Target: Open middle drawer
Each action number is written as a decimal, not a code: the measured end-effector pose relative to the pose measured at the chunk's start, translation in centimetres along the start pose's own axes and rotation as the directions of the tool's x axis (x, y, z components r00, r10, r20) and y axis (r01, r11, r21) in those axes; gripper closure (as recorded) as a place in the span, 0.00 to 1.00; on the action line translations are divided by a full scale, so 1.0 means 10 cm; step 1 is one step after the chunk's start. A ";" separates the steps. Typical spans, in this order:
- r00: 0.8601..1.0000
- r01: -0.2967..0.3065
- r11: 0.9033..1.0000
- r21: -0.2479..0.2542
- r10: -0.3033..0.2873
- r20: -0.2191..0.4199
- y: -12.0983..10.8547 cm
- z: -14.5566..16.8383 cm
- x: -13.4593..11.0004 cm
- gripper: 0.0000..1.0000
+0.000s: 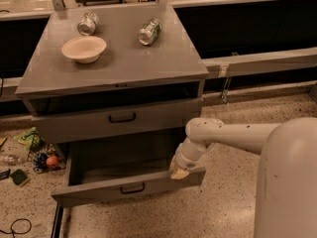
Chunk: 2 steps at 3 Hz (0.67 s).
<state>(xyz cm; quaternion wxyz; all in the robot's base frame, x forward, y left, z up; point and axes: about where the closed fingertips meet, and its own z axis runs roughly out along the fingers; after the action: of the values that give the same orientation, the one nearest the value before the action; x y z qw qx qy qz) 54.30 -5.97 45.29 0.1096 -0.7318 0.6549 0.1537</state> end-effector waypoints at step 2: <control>0.994 0.106 0.976 0.188 -0.096 -0.059 -0.66 -0.61 -0.14 0.83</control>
Offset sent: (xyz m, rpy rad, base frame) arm 0.1155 -0.0030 0.0989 -0.0333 -0.3558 0.0263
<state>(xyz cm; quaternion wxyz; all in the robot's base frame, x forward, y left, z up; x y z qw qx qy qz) 61.25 -6.08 51.18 0.1706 -0.7537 0.6312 0.0662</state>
